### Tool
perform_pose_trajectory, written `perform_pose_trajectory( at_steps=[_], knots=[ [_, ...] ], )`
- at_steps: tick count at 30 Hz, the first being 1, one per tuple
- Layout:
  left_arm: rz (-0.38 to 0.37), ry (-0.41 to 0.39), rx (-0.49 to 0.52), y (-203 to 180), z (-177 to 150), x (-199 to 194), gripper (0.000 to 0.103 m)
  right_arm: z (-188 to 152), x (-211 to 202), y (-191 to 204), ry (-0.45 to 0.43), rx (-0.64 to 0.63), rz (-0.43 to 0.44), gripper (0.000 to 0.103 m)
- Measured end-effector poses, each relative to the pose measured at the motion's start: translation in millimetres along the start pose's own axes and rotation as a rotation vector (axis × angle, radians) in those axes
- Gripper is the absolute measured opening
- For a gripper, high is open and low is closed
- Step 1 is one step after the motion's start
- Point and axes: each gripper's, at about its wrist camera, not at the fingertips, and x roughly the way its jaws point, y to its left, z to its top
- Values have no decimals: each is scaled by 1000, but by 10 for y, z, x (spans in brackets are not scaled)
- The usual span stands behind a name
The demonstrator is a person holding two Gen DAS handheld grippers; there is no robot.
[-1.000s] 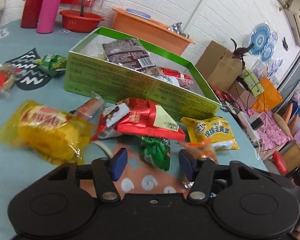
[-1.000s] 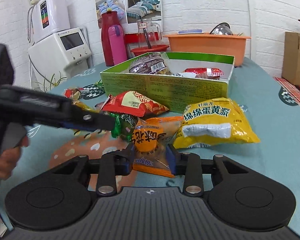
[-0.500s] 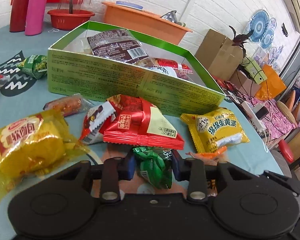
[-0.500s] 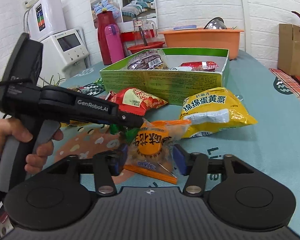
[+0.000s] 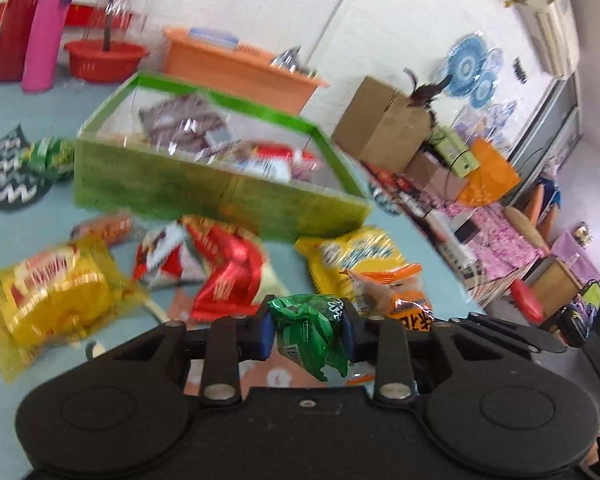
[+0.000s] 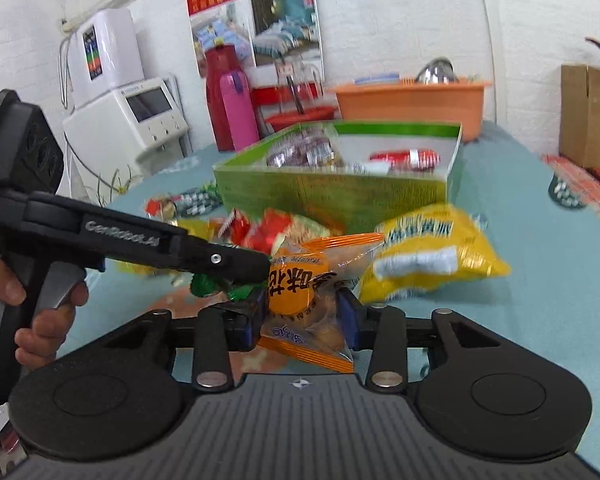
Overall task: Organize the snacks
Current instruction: 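Carry both bags over the green box and open both grippers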
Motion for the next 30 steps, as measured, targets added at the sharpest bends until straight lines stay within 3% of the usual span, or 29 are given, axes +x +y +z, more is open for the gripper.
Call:
perform_pose_trajectory(
  at_steps=[5, 14, 23, 30],
  knots=[
    [-38, -95, 29, -143, 346, -157, 75, 303, -103, -33, -102, -23, -15, 68],
    [27, -184, 44, -165, 926, 186, 75, 824, 165, -225, -194, -79, -115, 68],
    [82, -175, 20, 105, 1248, 674, 76, 1020, 719, -554, -163, -63, -169, 68],
    [114, -141, 16, 272, 1360, 1007, 79, 1085, 1077, -700, -143, -19, -136, 70]
  ],
)
